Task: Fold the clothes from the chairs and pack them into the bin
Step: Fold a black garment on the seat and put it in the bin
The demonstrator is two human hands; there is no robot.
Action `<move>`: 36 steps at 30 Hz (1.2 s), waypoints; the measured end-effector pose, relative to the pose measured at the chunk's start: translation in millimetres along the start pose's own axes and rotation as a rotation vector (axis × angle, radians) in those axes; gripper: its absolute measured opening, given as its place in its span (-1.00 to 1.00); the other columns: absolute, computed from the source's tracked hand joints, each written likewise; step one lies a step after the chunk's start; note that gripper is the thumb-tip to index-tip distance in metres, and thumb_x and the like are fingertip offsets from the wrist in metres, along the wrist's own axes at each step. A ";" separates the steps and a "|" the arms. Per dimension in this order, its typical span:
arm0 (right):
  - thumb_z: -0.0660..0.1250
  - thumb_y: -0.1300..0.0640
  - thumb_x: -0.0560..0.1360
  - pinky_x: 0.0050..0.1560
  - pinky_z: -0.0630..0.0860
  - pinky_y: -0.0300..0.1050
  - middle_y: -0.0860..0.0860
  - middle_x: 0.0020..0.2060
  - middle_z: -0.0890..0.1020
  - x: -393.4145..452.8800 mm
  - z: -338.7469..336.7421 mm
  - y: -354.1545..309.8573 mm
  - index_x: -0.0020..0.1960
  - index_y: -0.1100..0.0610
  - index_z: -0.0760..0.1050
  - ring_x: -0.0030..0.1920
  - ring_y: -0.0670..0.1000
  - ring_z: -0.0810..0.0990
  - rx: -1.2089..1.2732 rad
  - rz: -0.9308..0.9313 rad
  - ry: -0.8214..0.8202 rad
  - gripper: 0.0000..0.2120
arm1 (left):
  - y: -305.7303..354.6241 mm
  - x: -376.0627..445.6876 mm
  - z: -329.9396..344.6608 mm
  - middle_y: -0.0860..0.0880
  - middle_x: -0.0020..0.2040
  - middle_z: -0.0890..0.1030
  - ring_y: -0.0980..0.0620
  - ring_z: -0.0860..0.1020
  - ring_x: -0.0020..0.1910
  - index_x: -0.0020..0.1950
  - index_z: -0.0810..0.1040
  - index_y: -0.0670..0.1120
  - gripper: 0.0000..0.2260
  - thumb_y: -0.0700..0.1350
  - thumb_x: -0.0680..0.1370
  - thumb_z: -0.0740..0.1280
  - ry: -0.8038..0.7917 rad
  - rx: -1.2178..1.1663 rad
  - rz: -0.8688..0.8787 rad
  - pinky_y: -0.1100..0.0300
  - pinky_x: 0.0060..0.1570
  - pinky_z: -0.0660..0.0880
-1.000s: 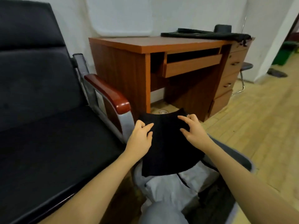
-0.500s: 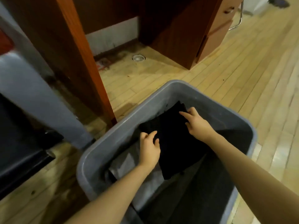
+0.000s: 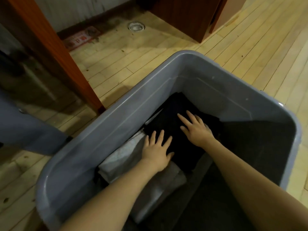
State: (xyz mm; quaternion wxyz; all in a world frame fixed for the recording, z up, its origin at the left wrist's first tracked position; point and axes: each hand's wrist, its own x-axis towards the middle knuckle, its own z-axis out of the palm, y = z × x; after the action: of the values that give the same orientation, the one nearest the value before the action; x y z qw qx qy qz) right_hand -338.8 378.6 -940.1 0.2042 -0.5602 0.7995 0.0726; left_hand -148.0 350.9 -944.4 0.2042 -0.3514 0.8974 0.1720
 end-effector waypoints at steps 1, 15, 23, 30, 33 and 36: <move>-0.09 -0.17 0.63 0.48 0.08 0.13 -0.05 0.55 -0.13 0.6 4.7 2.7 0.52 -0.23 -0.22 0.53 0.14 -0.05 -0.012 0.040 -0.033 -0.48 | -1.9 1.0 -1.1 -0.08 0.56 -0.19 -0.17 -0.18 0.52 0.54 -0.17 0.10 -0.44 0.22 0.62 -0.05 0.001 0.034 0.010 -0.16 0.45 -0.20; -0.08 -0.15 0.64 0.33 0.27 0.10 0.03 0.52 0.14 -53.8 -54.5 -23.7 0.55 -0.11 -0.06 0.46 0.14 0.20 -0.024 0.091 0.117 -0.50 | -8.8 -46.4 -77.5 -0.07 0.53 0.12 -0.12 0.18 0.45 0.52 0.12 0.00 -0.50 0.13 0.62 0.07 0.260 -0.065 -0.031 -0.02 0.39 0.09; 0.03 -0.06 0.64 0.25 0.35 0.01 0.02 0.35 0.41 -120.7 -153.4 -70.9 0.47 0.03 0.24 0.33 0.09 0.38 -0.015 -0.104 0.413 -0.57 | -15.3 -138.7 -160.8 0.03 0.47 0.26 -0.01 0.29 0.39 0.49 0.22 0.03 -0.58 0.06 0.63 0.08 0.533 -0.032 -0.012 0.09 0.31 0.15; 0.04 -0.02 0.65 0.20 0.36 0.00 0.02 0.32 0.45 -196.8 -231.0 -142.1 0.46 0.05 0.26 0.31 0.09 0.39 -0.021 -0.306 0.585 -0.59 | -31.0 -256.3 -226.5 0.03 0.41 0.35 -0.03 0.36 0.32 0.45 0.30 -0.01 -0.61 0.01 0.62 0.12 0.772 -0.056 -0.106 0.09 0.23 0.21; 0.06 -0.01 0.64 0.16 0.39 -0.02 0.02 0.30 0.47 -228.0 -252.7 -184.7 0.44 0.06 0.30 0.28 0.08 0.42 -0.001 -0.419 0.648 -0.60 | -47.0 -316.8 -241.3 0.00 0.39 0.39 -0.07 0.40 0.30 0.43 0.36 -0.04 -0.62 -0.01 0.61 0.18 0.882 -0.066 -0.182 0.06 0.23 0.25; 0.08 -0.01 0.63 0.09 0.44 -0.01 0.02 0.26 0.50 -254.8 -264.9 -239.3 0.40 0.07 0.36 0.22 0.10 0.46 0.037 -0.542 0.699 -0.62 | -71.8 -380.2 -247.1 0.04 0.41 0.36 -0.01 0.37 0.34 0.46 0.30 -0.01 -0.60 0.00 0.62 0.16 0.926 -0.065 -0.276 0.07 0.28 0.21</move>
State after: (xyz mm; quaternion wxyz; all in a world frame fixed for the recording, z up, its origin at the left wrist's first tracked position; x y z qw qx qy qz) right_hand -108.7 421.3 -569.2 -0.0569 -0.7368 0.6458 -0.1918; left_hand 96.2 402.4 -559.1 -0.2069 -0.5130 0.8331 -0.0035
